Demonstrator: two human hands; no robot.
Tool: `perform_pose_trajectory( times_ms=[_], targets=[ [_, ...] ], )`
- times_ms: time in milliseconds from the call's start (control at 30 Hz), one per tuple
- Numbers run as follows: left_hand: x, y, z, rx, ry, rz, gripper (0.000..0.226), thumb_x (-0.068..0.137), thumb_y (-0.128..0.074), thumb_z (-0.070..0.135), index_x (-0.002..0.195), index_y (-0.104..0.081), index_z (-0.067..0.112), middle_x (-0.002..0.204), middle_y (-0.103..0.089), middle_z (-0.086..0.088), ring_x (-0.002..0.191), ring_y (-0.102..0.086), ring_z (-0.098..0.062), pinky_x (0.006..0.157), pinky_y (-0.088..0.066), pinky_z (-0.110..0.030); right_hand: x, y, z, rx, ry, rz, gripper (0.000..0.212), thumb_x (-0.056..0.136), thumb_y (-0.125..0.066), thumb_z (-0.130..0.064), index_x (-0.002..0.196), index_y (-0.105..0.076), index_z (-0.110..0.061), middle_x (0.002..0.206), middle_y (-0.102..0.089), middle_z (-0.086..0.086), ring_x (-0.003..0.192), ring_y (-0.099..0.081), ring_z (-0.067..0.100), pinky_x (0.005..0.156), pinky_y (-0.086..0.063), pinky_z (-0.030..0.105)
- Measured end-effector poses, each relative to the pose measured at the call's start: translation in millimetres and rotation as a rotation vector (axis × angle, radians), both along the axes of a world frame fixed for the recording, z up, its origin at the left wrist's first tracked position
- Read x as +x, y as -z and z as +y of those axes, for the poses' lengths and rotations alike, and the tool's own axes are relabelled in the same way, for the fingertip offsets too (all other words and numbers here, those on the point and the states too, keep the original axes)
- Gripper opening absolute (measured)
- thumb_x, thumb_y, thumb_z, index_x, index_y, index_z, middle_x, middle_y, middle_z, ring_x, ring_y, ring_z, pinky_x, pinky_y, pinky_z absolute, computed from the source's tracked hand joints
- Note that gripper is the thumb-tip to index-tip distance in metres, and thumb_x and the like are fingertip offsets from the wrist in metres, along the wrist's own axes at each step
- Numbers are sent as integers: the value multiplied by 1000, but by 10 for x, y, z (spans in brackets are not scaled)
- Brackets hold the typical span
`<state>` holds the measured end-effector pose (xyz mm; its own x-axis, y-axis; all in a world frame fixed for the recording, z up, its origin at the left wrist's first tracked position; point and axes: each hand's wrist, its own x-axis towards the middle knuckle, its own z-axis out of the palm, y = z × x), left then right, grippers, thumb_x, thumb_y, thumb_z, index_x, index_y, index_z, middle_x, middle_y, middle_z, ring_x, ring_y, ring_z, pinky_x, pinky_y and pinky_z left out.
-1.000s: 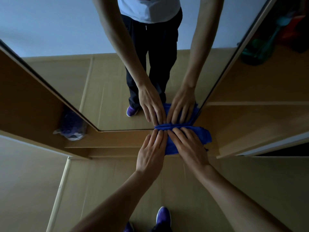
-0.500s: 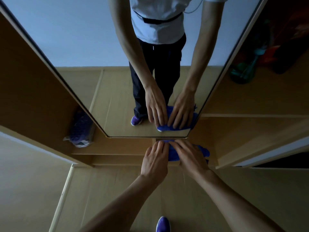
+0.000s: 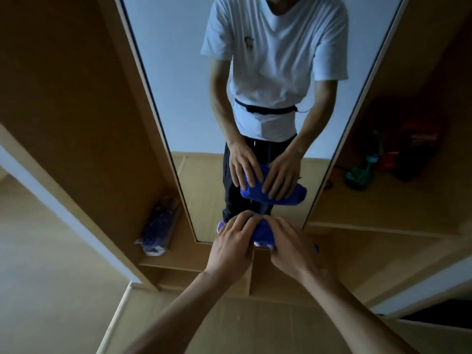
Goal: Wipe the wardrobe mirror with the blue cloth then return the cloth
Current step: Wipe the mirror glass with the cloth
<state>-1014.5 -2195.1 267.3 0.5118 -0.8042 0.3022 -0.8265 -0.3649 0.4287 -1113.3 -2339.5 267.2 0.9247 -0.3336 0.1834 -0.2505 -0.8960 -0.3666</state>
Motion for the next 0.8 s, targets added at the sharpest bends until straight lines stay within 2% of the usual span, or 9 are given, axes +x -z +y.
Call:
perform_pose_trajectory(
  times_ms=[167, 267, 433, 533, 633, 800],
  targets=[
    [149, -596, 136, -103, -21, -100, 55, 88, -53, 25, 142, -47, 25, 146, -46, 5, 130, -49, -18, 102, -48, -33, 178, -520, 82, -115, -18, -145, 54, 89, -68, -24, 138, -47, -23, 124, -61, -5, 107, -59, 14, 87, -53, 28],
    [235, -934, 201, -173, -35, -155, 54, 86, -42, 27, 140, -50, 24, 145, -49, 5, 129, -51, -19, 100, -49, -33, 309, -834, 138, -187, -11, -204, 53, 90, -68, -31, 138, -48, -21, 124, -61, -5, 107, -61, 15, 81, -52, 26],
    [443, -1427, 285, -253, -2, -243, 54, 87, -56, 16, 140, -50, 24, 143, -50, 6, 129, -51, -18, 104, -45, -30, 470, -1342, 215, -252, 0, -297, 57, 86, -71, -29, 137, -48, -19, 122, -62, -3, 105, -62, 16, 77, -55, 26],
    [525, -1729, 321, -307, 37, -285, 55, 86, -54, 17, 140, -50, 24, 141, -50, 8, 125, -51, -16, 103, -42, -27, 536, -1662, 267, -291, 11, -362, 58, 84, -71, -26, 136, -48, -20, 119, -63, -4, 102, -61, 16, 75, -57, 28],
    [584, -2037, 341, -358, 73, -336, 55, 87, -50, 19, 141, -49, 22, 141, -51, 7, 124, -51, -18, 101, -44, -30, 556, -1974, 318, -329, 30, -419, 54, 80, -72, -24, 130, -51, -19, 112, -64, -4, 93, -62, 17, 68, -57, 29],
    [697, -2516, 302, -430, 138, -418, 61, 85, -60, 9, 143, -49, 20, 142, -52, 5, 122, -53, -21, 98, -46, -33, 548, -2487, 336, -445, 75, -504, 52, 79, -72, -24, 128, -55, -18, 110, -65, -4, 89, -62, 16, 67, -52, 26]
  ],
)
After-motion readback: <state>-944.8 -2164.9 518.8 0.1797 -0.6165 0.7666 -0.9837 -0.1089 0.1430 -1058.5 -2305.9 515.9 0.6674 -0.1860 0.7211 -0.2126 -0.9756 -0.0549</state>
